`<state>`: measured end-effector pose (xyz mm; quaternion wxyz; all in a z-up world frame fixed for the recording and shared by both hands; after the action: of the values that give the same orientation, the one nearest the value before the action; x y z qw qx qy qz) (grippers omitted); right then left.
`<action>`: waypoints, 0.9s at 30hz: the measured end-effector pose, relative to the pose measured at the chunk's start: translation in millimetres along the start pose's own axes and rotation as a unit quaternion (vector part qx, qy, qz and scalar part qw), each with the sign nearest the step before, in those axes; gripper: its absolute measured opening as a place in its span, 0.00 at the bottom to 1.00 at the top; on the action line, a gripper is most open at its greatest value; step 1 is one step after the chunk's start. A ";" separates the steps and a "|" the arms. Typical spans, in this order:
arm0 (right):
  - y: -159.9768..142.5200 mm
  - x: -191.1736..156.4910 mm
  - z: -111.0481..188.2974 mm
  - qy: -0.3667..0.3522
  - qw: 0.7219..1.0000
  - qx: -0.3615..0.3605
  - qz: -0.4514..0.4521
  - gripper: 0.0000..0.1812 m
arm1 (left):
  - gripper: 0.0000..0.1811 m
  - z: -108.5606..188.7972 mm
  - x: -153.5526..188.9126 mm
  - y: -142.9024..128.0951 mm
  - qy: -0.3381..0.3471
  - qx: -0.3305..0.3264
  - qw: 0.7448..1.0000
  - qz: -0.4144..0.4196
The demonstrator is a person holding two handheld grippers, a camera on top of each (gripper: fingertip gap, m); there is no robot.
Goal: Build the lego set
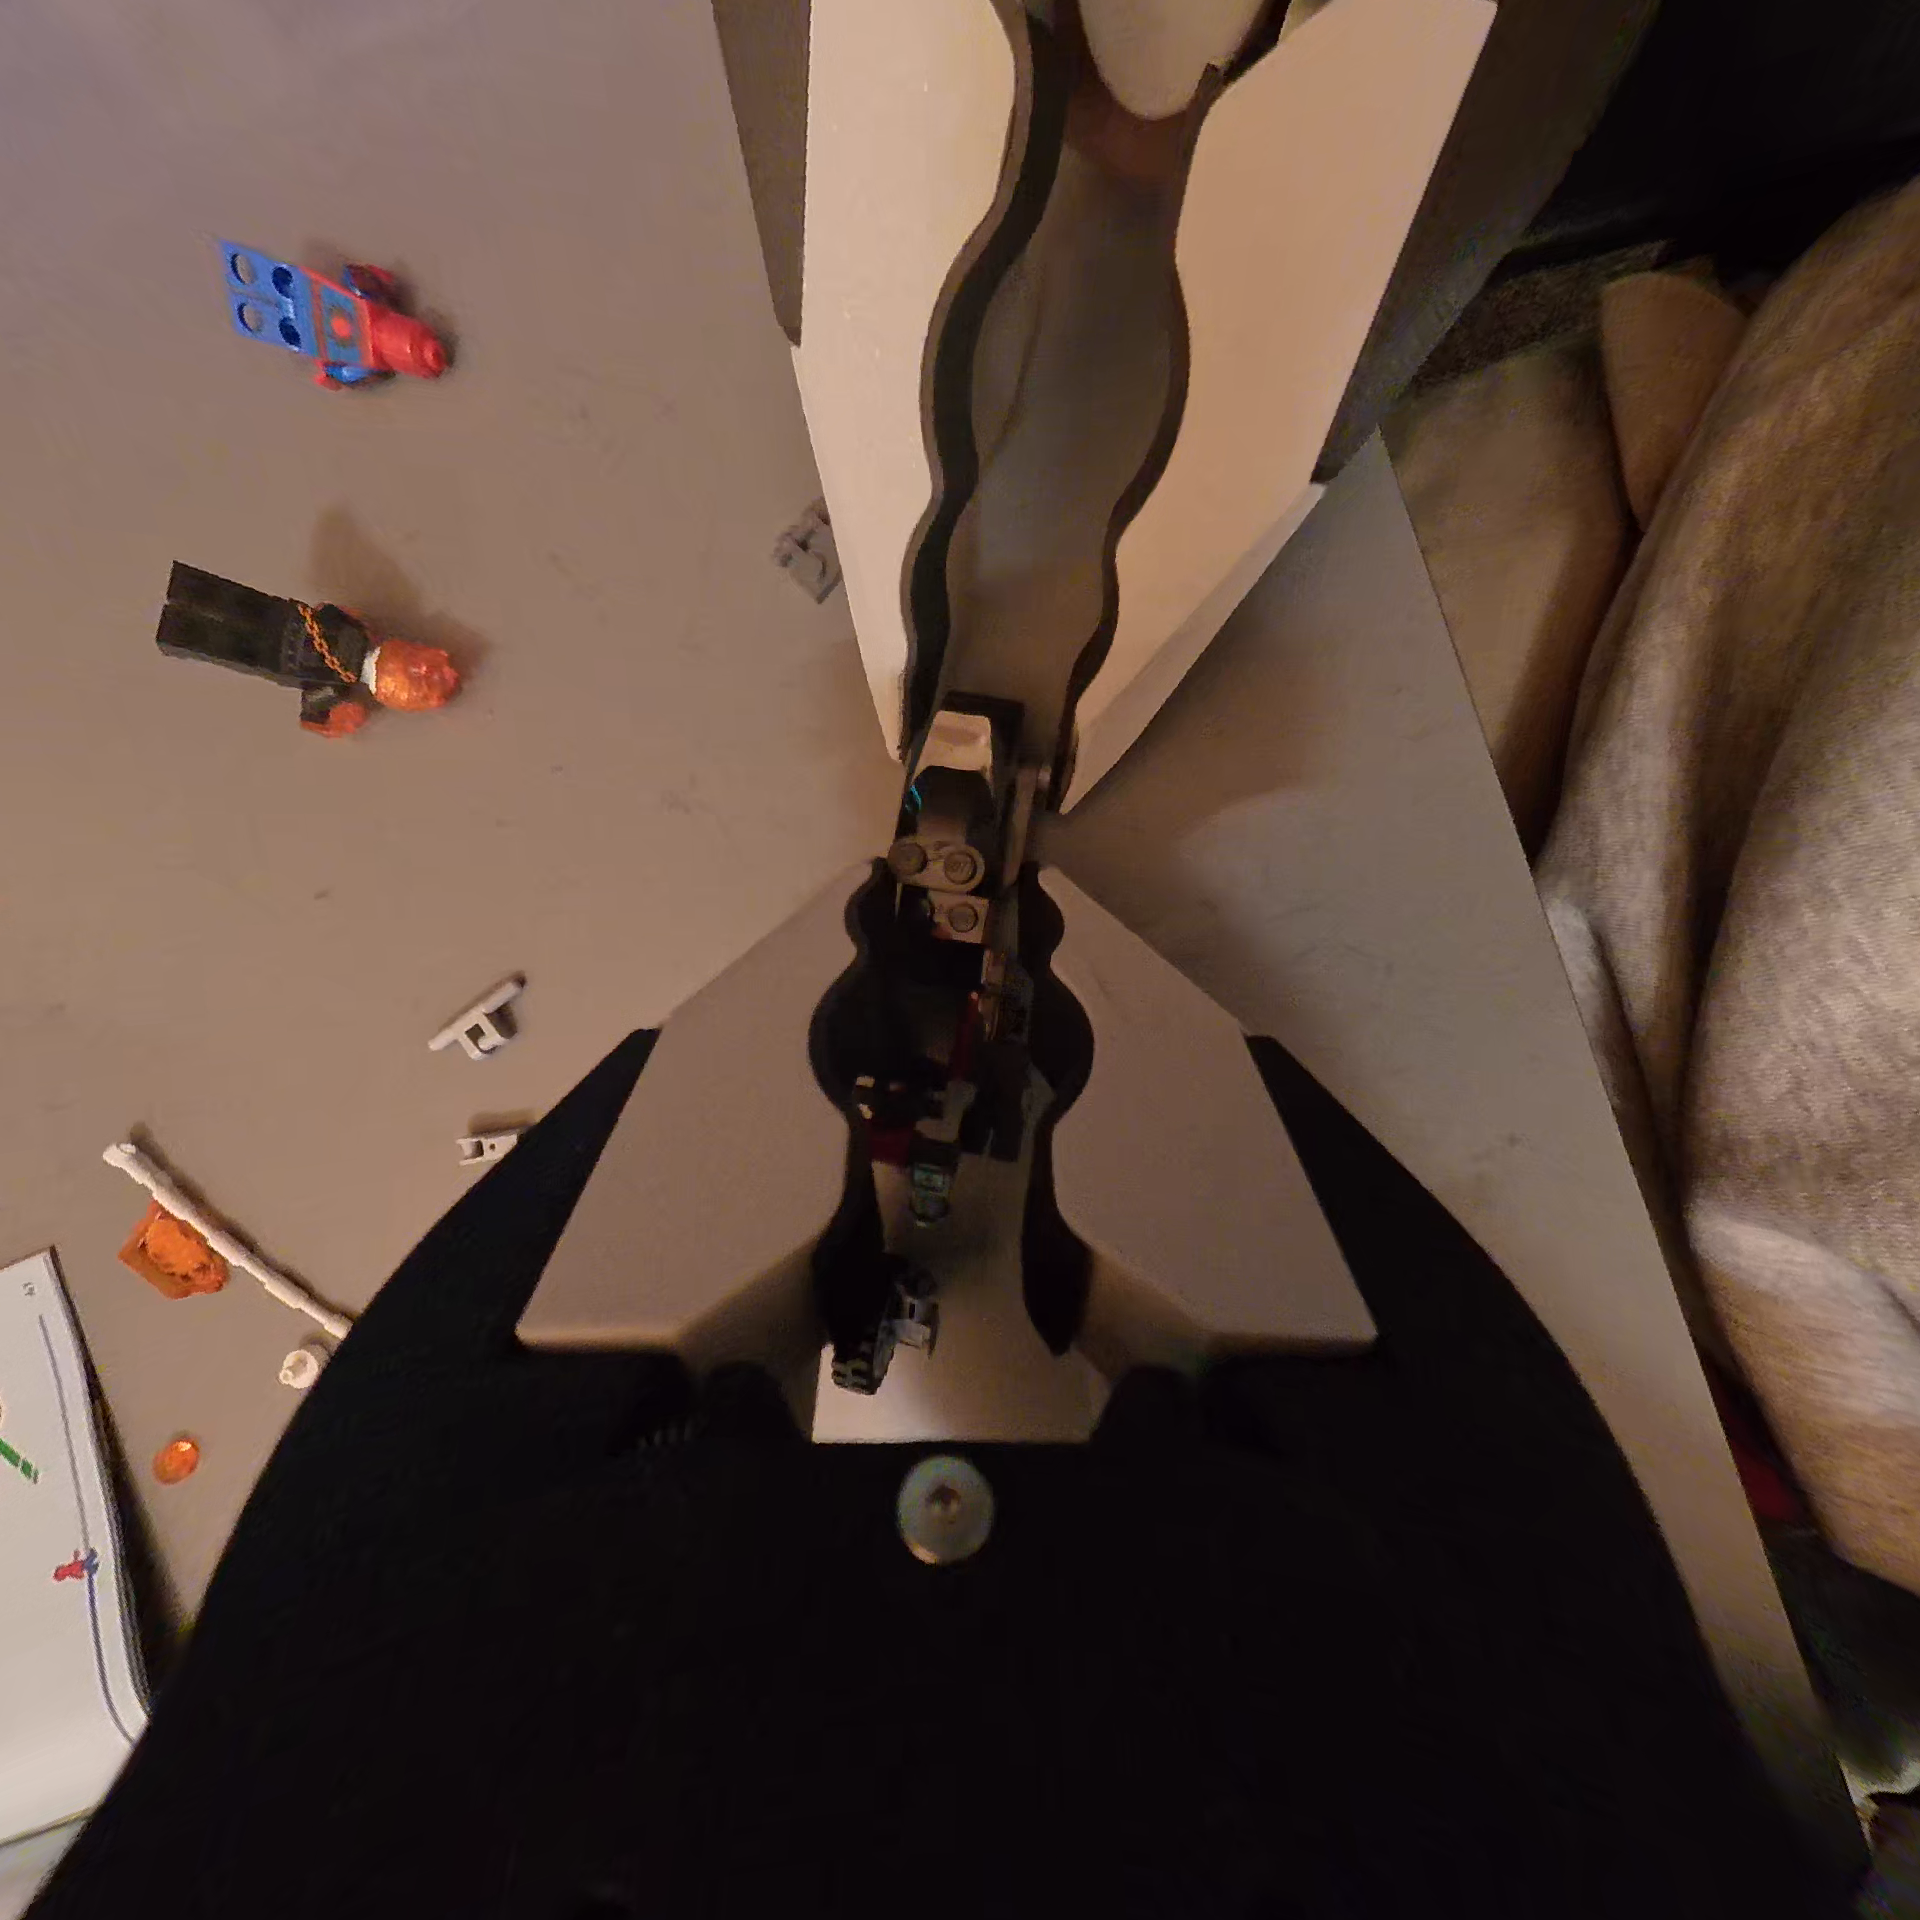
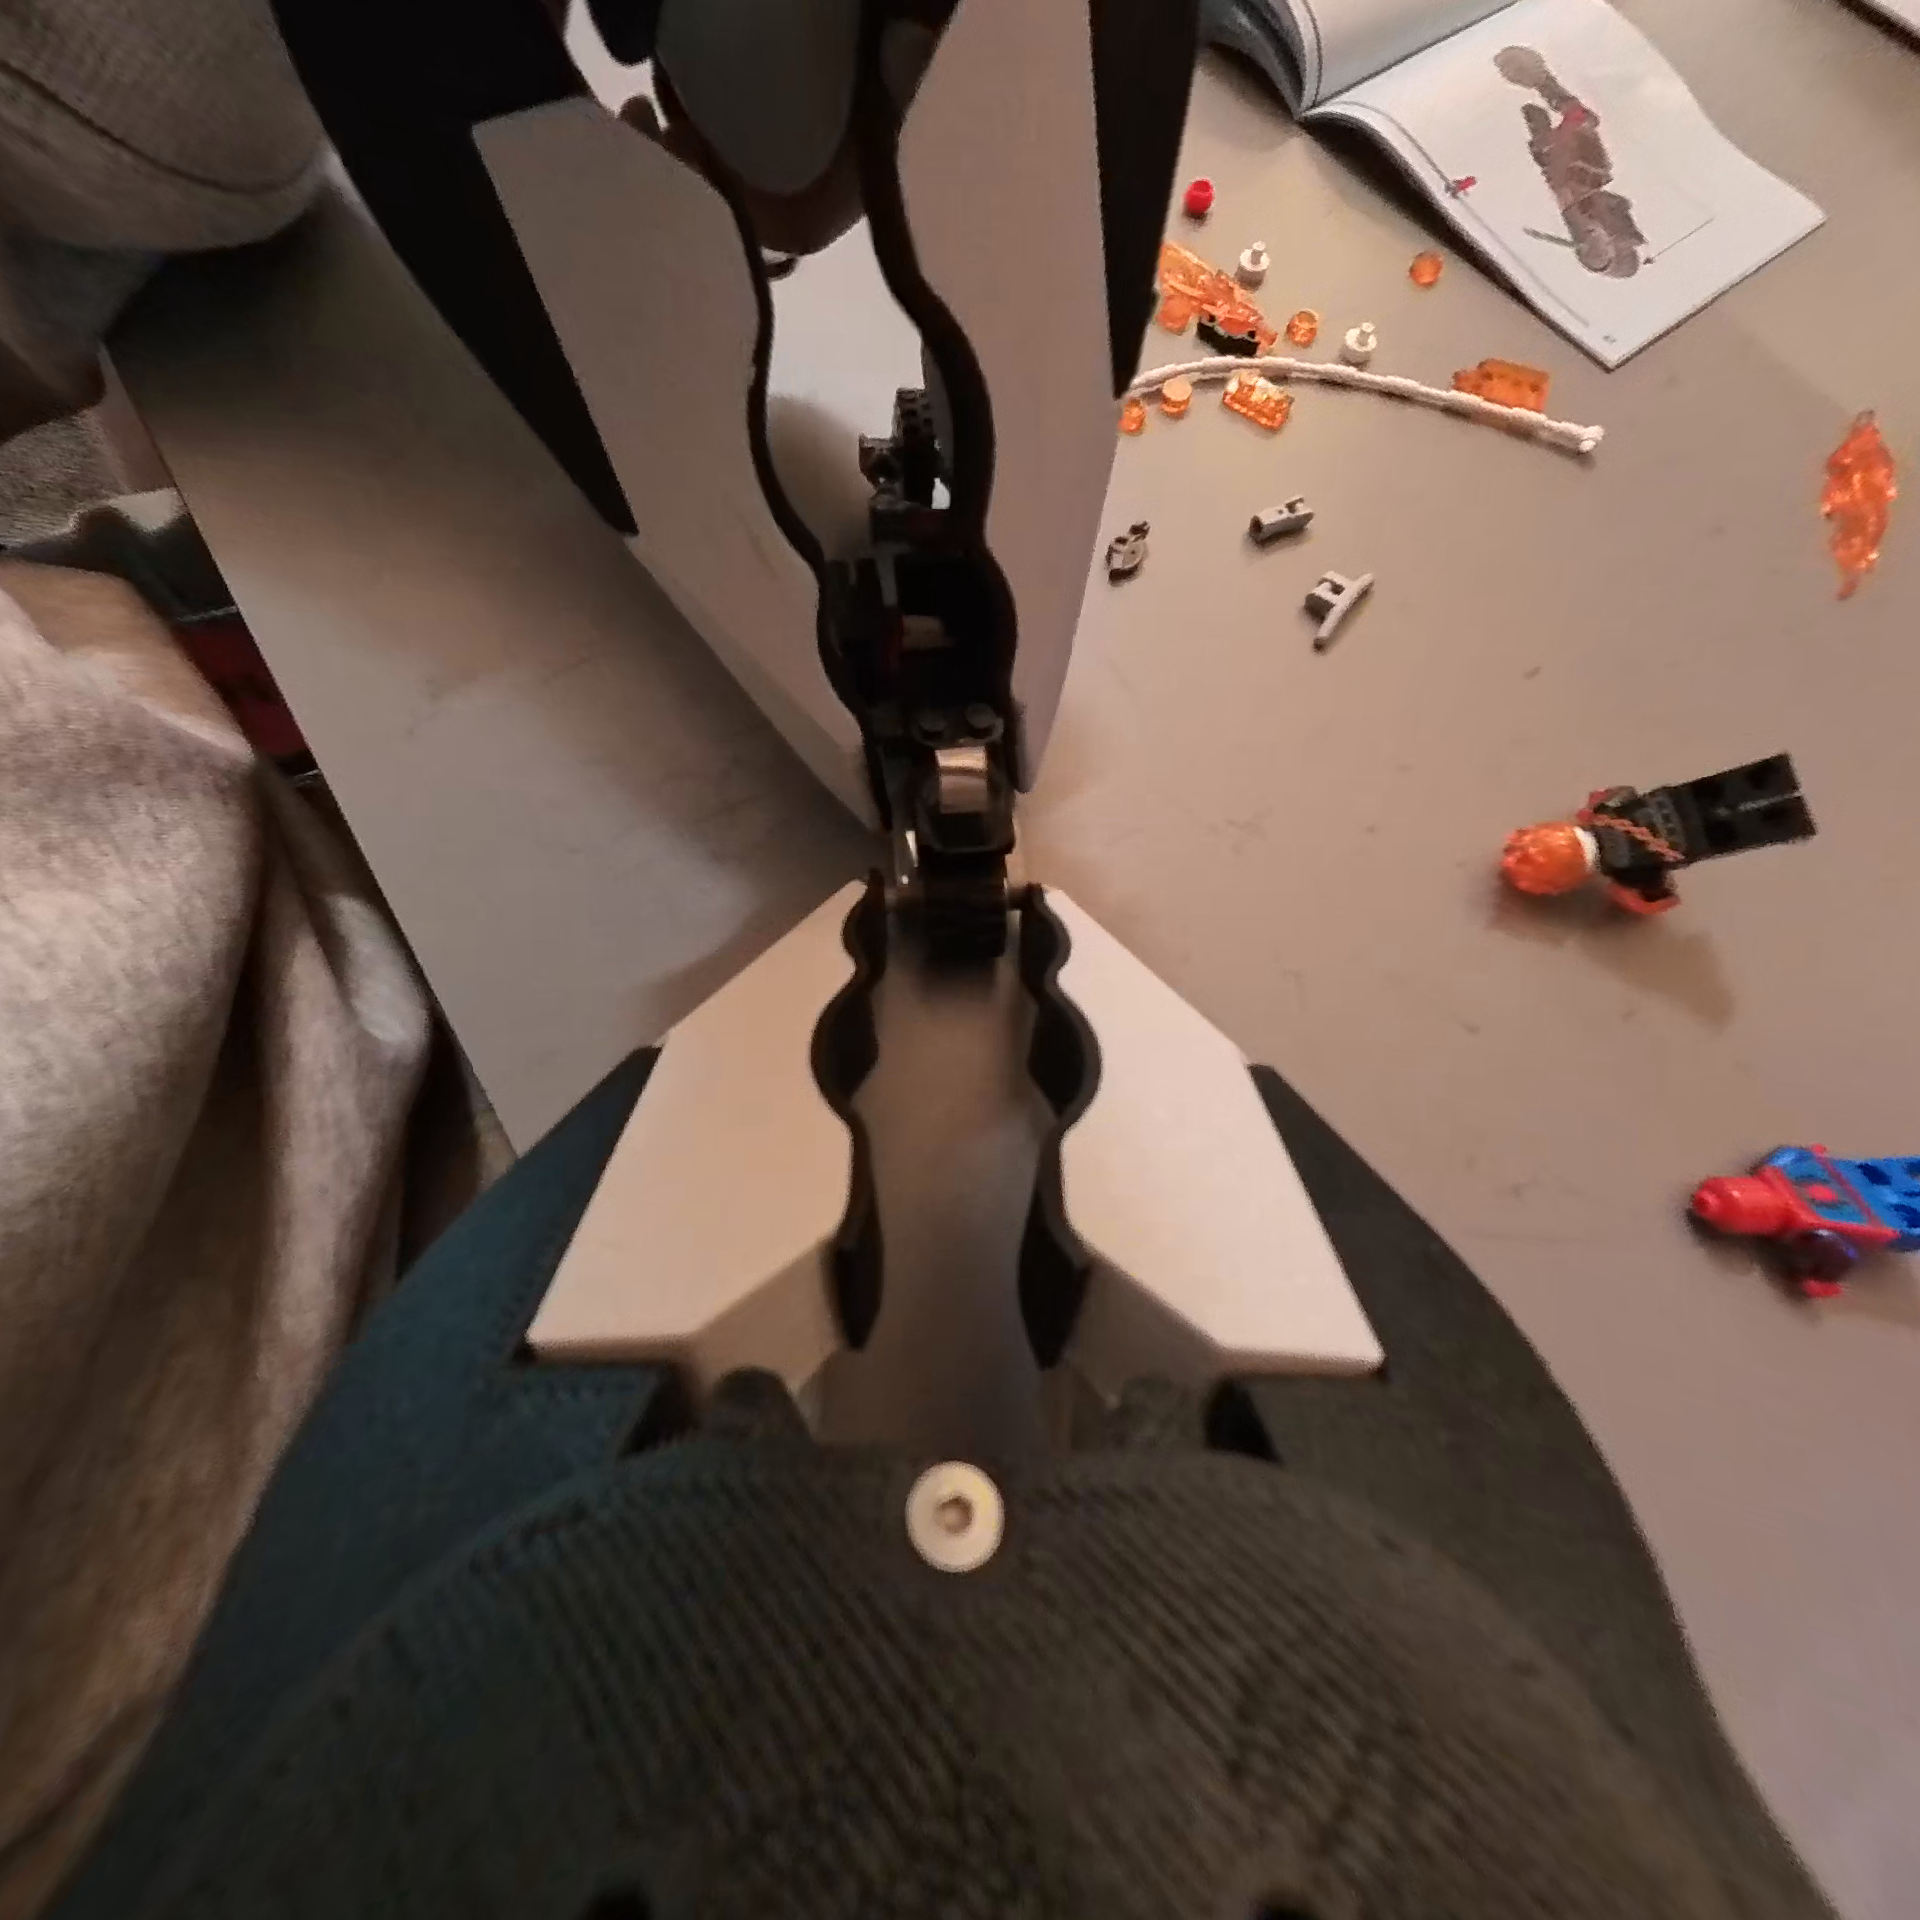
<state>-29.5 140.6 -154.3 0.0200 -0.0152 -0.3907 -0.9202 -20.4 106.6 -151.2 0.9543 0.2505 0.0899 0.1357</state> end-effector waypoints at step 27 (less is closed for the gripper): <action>-3.7 1.5 -11.6 0.014 1.000 -0.007 0.017 0.22 | 0.29 88.9 -31.0 -64.0 0.007 0.197 0.966 0.167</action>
<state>-31.3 134.8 -164.9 0.0407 -0.0090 -0.3841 -0.9224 -14.8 3.3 -103.8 0.8494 0.4440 0.0781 0.2744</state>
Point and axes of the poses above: each gripper's, where its closed fingertips meet, z back along the fingers, y out of its top, x = y × z across the jaws, the point moved 2 cm from there along z, back along the fingers, and after that the axes turned 4 degrees about -x, right-handed, at the moved point
